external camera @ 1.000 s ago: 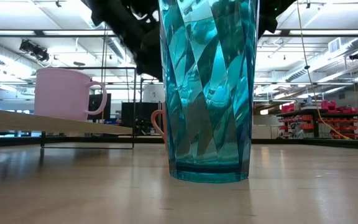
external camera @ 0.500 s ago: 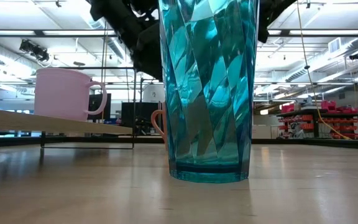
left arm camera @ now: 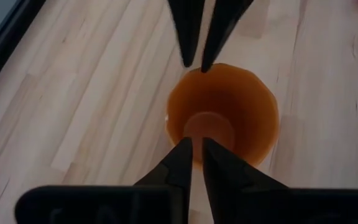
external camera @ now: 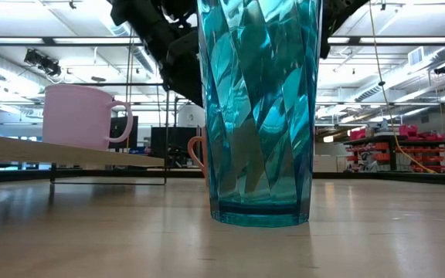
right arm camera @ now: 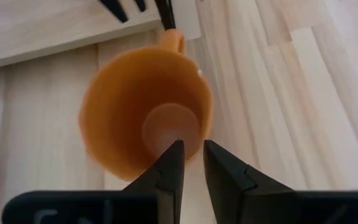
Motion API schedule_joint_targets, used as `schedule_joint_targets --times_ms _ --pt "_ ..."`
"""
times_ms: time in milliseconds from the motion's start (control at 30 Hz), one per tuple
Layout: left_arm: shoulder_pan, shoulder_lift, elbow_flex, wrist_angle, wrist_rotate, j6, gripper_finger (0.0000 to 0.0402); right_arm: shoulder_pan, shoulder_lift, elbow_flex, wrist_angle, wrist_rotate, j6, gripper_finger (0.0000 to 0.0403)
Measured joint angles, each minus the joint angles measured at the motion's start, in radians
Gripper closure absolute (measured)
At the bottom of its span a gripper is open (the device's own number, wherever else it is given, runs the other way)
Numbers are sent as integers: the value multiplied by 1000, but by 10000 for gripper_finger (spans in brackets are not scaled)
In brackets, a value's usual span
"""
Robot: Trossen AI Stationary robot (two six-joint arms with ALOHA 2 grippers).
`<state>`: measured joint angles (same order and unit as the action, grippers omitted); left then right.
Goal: Stack small to large cups/mugs on shelf
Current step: Put the orange mug on the shelf
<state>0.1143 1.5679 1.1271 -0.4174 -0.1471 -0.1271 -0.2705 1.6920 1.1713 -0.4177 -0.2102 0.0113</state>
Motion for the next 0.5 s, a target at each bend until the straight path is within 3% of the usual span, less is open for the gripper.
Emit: schedule_joint_targets --times_ms 500 --pt "1 -1 0 -5 -2 3 348 1 16 0 3 5 42 336"
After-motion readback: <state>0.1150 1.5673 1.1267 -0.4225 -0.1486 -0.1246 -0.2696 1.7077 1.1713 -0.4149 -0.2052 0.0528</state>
